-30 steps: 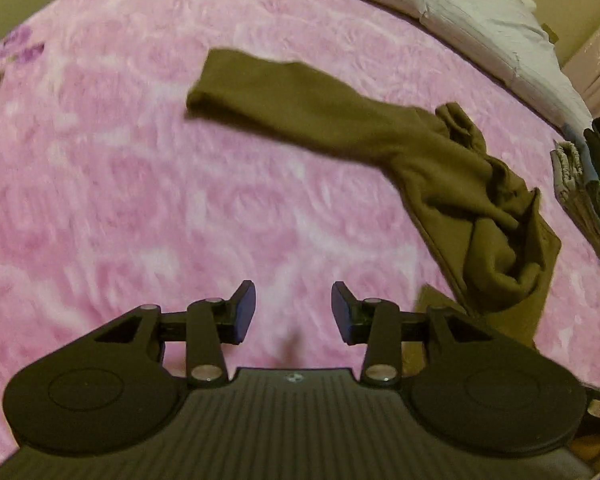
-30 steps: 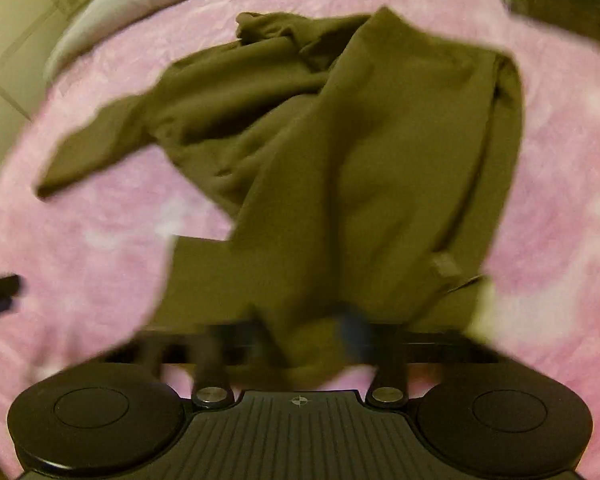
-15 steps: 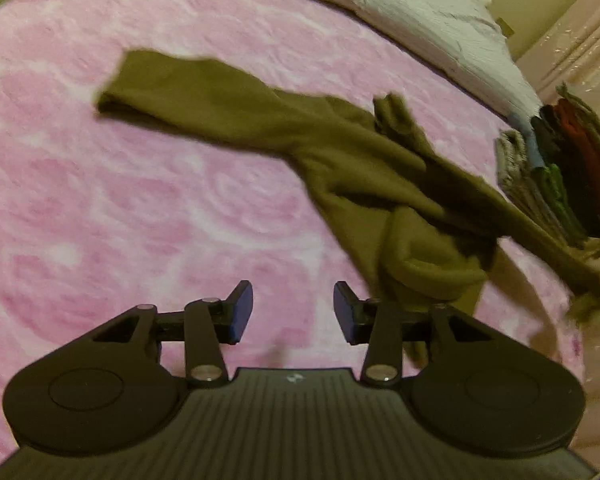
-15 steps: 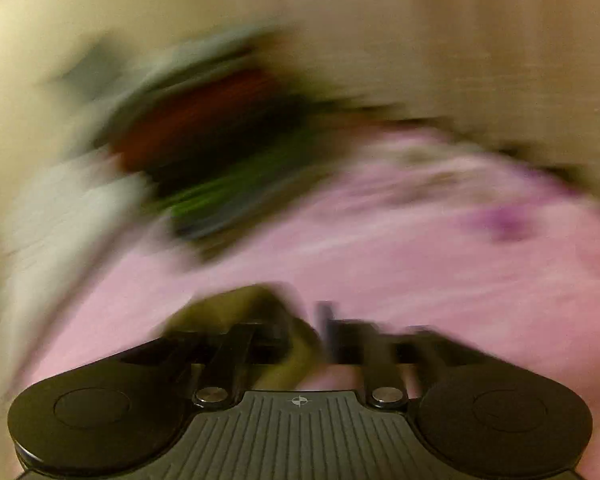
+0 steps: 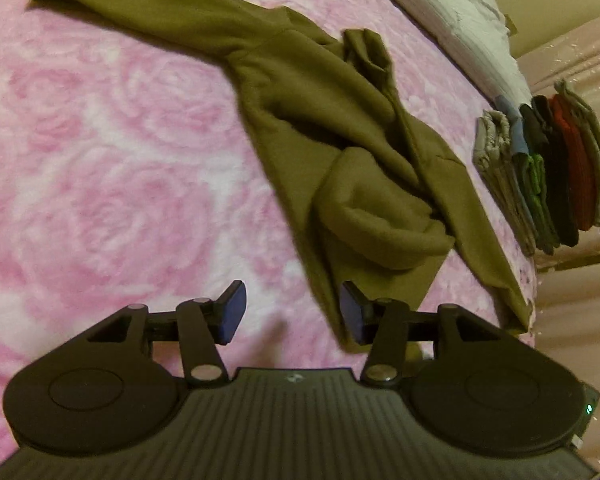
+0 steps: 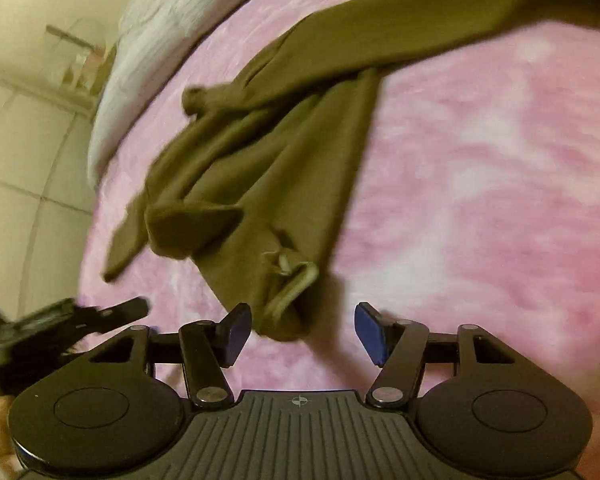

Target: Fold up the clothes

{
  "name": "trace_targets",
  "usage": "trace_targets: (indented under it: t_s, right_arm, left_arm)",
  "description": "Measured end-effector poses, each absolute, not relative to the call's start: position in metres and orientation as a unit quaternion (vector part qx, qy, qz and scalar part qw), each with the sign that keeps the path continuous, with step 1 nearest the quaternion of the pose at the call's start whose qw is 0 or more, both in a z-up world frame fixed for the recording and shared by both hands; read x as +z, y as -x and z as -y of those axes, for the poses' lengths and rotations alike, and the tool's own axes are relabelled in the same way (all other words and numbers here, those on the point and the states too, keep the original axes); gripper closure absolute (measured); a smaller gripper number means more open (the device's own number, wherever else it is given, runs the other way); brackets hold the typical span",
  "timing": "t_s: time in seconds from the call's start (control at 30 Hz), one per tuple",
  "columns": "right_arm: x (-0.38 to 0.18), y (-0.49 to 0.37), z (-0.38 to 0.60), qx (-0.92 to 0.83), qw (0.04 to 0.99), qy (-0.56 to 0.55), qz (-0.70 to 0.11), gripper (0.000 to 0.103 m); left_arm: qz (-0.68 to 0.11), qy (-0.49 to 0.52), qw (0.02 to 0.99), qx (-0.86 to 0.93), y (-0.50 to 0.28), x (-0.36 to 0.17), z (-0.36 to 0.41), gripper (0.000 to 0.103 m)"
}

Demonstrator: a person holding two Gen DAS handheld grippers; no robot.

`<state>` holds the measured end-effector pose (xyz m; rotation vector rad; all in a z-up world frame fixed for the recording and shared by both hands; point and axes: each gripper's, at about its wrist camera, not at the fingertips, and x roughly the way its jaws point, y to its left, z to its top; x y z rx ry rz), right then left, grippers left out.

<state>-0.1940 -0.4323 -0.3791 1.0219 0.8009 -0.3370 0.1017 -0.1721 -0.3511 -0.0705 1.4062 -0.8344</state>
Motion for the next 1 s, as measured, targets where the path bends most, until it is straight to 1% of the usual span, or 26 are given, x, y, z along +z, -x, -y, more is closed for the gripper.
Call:
trace_targets:
  t_s: [0.03, 0.07, 0.17, 0.3, 0.4, 0.5, 0.57, 0.63, 0.73, 0.8, 0.93, 1.0]
  right_arm:
    - [-0.381, 0.183, 0.427, -0.147, 0.792, -0.446, -0.389, 0.1]
    - [-0.379, 0.176, 0.417, -0.143, 0.799, -0.412, -0.414, 0.102]
    - [-0.343, 0.184, 0.387, -0.091, 0.851, -0.288, -0.43, 0.102]
    - [-0.296, 0.226, 0.374, -0.082, 0.872, -0.189, -0.445, 0.102]
    - [-0.278, 0.251, 0.388, -0.123, 0.868, -0.145, -0.458, 0.102]
    - [-0.281, 0.259, 0.408, -0.18, 0.858, -0.095, -0.471, 0.102]
    - [-0.285, 0.266, 0.433, -0.229, 0.841, -0.095, -0.481, 0.102]
    - [-0.291, 0.274, 0.457, -0.271, 0.823, -0.108, -0.487, 0.102]
    - [-0.305, 0.287, 0.483, -0.307, 0.802, -0.158, -0.488, 0.102]
    - [-0.314, 0.292, 0.49, -0.309, 0.793, -0.186, -0.49, 0.102]
    - [-0.33, 0.293, 0.495, -0.317, 0.78, -0.221, -0.492, 0.101]
    - [-0.33, 0.296, 0.498, -0.325, 0.775, -0.238, -0.486, 0.101]
  left_arm:
    - [-0.627, 0.032, 0.687, -0.367, -0.104, -0.349, 0.165, 0.057]
    - [-0.627, 0.033, 0.69, -0.361, -0.106, -0.346, 0.158, 0.057]
    - [-0.626, 0.027, 0.697, -0.348, -0.11, -0.336, 0.135, 0.057]
    - [-0.637, 0.021, 0.688, -0.347, -0.099, -0.334, 0.12, 0.057]
    - [-0.665, 0.056, 0.651, -0.362, -0.075, -0.351, 0.13, 0.057]
    - [-0.684, 0.083, 0.625, -0.366, -0.052, -0.368, 0.144, 0.057]
    - [-0.685, 0.08, 0.623, -0.37, -0.04, -0.374, 0.153, 0.057]
    - [-0.657, 0.023, 0.643, -0.393, -0.029, -0.37, 0.165, 0.057]
    - [-0.658, 0.031, 0.637, -0.401, -0.03, -0.372, 0.168, 0.054]
    - [-0.675, 0.085, 0.628, -0.377, -0.04, -0.382, 0.164, 0.053]
    - [-0.691, 0.142, 0.617, -0.35, -0.045, -0.405, 0.177, 0.052]
    - [-0.701, 0.155, 0.599, -0.355, -0.039, -0.415, 0.191, 0.059]
